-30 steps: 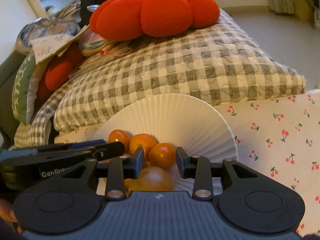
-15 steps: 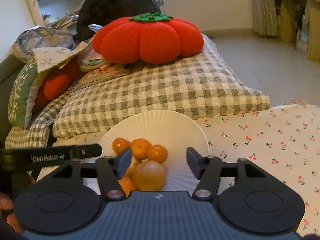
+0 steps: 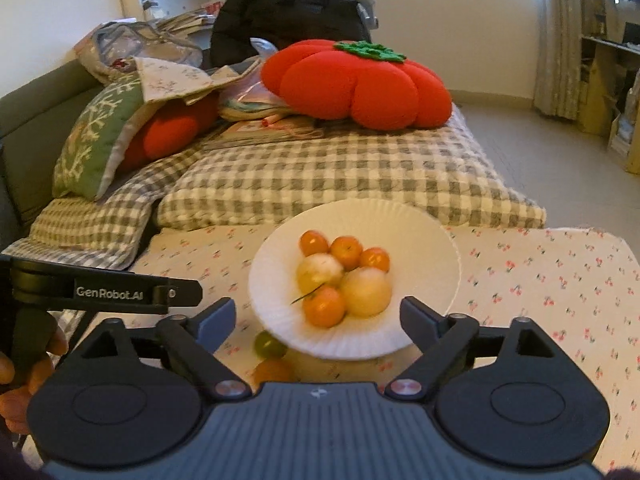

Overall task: Organize fruits
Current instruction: 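Withdraw both open tools from the plate toward the loose tomatoes, then grasp a brownish-olive tomato with the left tool while the right tool grasps an orange tomato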

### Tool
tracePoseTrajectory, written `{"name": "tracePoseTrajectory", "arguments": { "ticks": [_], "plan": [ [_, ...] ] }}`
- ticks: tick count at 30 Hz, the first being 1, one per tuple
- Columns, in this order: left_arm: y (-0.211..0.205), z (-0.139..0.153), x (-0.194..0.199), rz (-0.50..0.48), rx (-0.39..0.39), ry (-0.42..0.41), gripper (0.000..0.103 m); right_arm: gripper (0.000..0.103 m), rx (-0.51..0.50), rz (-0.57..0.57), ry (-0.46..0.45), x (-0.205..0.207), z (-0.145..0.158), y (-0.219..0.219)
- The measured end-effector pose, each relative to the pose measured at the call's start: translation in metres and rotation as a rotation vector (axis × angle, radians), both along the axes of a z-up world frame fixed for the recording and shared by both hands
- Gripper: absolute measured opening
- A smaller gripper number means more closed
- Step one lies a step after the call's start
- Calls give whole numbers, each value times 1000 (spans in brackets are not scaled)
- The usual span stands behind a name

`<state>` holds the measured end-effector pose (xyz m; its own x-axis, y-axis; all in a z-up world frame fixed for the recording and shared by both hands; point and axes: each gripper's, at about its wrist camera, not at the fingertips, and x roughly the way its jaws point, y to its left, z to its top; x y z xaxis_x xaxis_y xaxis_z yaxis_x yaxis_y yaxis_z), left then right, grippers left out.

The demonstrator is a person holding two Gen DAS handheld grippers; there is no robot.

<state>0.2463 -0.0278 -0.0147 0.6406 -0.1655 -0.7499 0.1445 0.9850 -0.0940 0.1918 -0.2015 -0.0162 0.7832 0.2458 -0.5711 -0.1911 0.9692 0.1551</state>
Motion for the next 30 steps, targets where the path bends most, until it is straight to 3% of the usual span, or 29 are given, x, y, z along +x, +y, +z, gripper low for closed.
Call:
{"name": "tracePoseTrajectory", "arguments": {
  "ticks": [7,20,30],
  "plan": [
    [17,2,-45,4,79,-20,89,102,32,17,-12,-32,2,10],
    [36,-1,-107,61,134,-67,97,102,-8,-34,-12,-78,-12,23],
    [47,-23,-122,112,155,-36,97,103,-44,-57,-27,-94,-20,33]
  ]
}}
